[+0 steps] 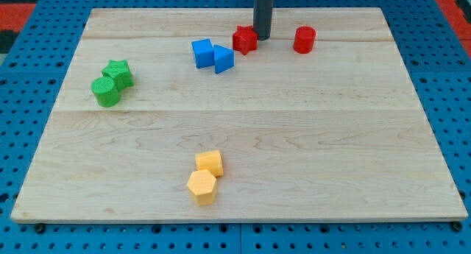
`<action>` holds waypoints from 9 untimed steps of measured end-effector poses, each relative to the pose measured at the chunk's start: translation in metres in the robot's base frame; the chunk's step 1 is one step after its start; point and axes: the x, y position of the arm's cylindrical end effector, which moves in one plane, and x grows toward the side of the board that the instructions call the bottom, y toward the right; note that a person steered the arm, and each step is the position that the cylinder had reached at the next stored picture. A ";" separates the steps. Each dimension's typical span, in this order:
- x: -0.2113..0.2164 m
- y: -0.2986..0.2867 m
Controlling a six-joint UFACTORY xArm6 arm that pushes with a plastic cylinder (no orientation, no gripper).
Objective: Move the red star to the top left
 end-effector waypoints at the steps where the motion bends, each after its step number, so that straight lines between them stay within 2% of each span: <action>1: 0.011 -0.003; 2: -0.030 -0.063; 3: -0.036 -0.105; 4: -0.014 -0.059; 5: 0.001 -0.061; 6: 0.006 -0.119; 7: 0.008 -0.150; 9: -0.029 -0.153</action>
